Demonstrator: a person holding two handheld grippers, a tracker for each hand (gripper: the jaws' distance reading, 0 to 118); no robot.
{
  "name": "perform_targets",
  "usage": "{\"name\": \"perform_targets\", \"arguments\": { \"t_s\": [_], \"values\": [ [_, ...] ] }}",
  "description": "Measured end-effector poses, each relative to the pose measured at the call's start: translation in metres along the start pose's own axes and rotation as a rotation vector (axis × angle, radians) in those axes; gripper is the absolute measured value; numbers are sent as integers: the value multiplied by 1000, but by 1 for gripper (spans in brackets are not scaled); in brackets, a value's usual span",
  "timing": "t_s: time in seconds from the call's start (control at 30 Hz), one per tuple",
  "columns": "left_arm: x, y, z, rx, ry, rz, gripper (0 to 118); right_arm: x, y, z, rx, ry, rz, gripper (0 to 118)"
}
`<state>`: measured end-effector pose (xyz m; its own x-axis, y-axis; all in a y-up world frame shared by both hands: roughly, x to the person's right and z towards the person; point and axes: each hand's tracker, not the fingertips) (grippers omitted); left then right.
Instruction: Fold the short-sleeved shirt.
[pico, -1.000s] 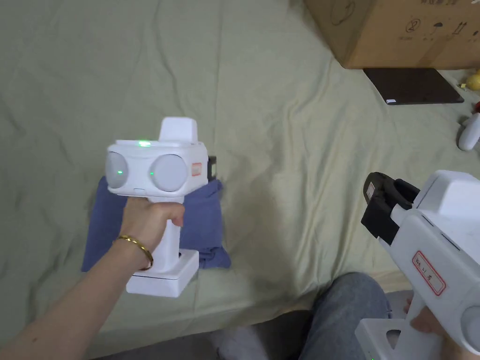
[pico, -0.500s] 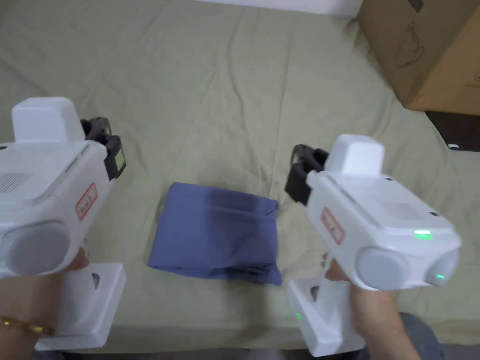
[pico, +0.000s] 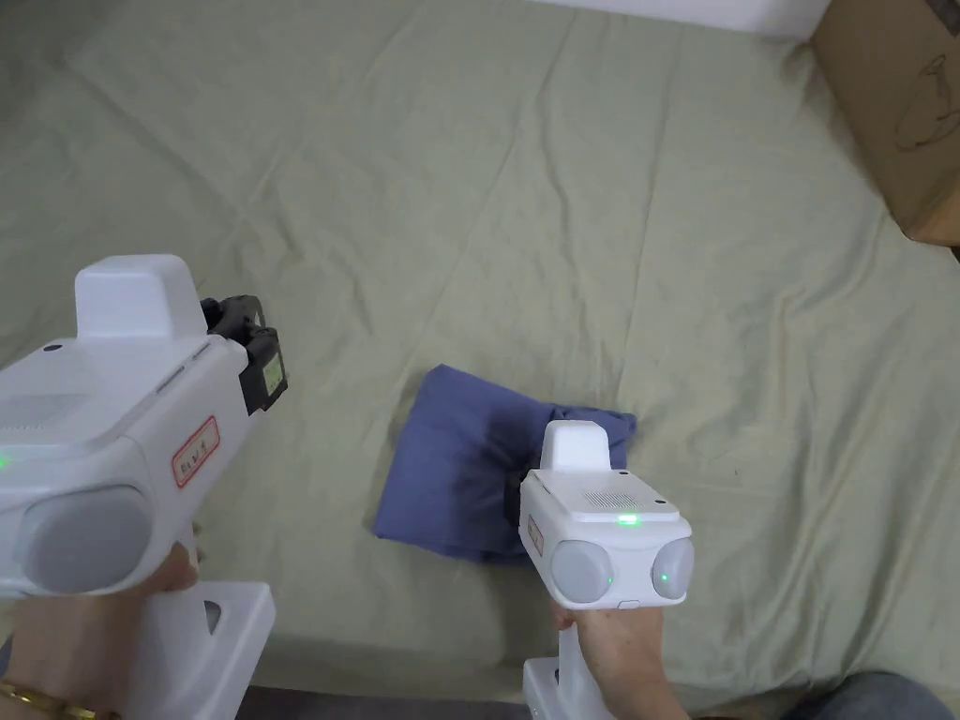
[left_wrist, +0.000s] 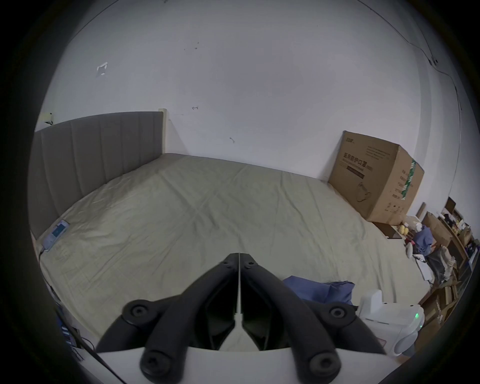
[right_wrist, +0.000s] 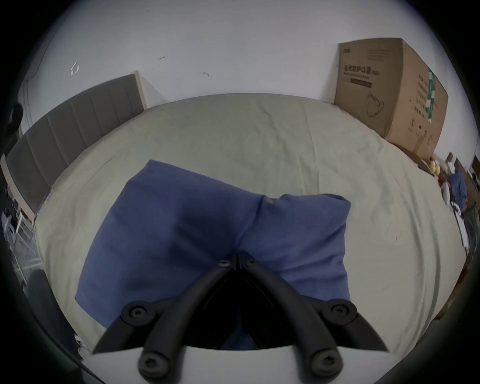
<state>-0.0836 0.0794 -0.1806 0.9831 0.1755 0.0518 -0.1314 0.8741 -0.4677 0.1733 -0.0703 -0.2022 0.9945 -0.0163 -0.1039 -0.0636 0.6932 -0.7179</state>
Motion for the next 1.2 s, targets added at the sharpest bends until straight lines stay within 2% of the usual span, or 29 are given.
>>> {"name": "perform_targets", "arguments": {
  "t_s": [0.07, 0.1, 0.13, 0.17, 0.27, 0.37, 0.5, 0.7, 0.83, 0.93, 0.97, 1.0, 1.03, 1.07, 1.1, 1.13, 1.2],
  "values": [
    [-4, 5, -7, -26, -49, 35, 74, 6, 3, 0, -6, 13, -14, 0],
    [-4, 7, -10, -46, -82, 65, 98, 9, 3, 1, -10, 26, -42, 0],
    [-6, 10, -17, -78, -117, 75, 117, 11, 4, 1, -13, 34, -57, 0],
    [-9, 14, -25, -122, -153, 87, 118, 9, 4, 3, -9, 30, -54, 0],
    [-22, 22, -52, -244, -344, 173, 118, 7, 6, 4, -12, 32, -38, 0],
    [-39, 20, -94, -452, -509, 251, 118, 10, 6, 9, -15, 39, -38, 0],
    [-52, -13, -148, -658, -732, 330, 118, 12, 4, 4, -19, 49, -61, 0],
    [-45, -60, -190, -812, -784, 462, 118, 16, -2, -11, -23, 49, -77, 0],
    [-26, -83, -204, -901, -789, 478, 118, 17, 0, -10, -26, 57, -91, 0],
    [-17, -86, -205, -881, -851, 483, 118, 24, 3, -10, -38, 84, -109, 0],
    [-15, -85, -206, -879, -856, 504, 111, 28, 5, -9, -41, 101, -130, 0],
    [-15, -85, -206, -873, -858, 538, 92, 33, 9, -6, -41, 123, -167, 0],
    [-15, -85, -206, -873, -847, 540, 60, 38, 14, -2, -33, 123, -199, 0],
    [-11, -83, -207, -866, -776, 510, 34, 44, 18, 5, 1, 107, -214, 0],
    [-5, -82, -206, -874, -692, 409, 27, 50, 23, 13, 41, 92, -216, 0],
    [-1, -81, -204, -878, -661, 334, 26, 57, 29, 22, 74, 77, -210, 0],
    [2, -72, -203, -896, -703, 363, 22, 70, 43, 47, 130, 47, -219, 0]
  ]
}}
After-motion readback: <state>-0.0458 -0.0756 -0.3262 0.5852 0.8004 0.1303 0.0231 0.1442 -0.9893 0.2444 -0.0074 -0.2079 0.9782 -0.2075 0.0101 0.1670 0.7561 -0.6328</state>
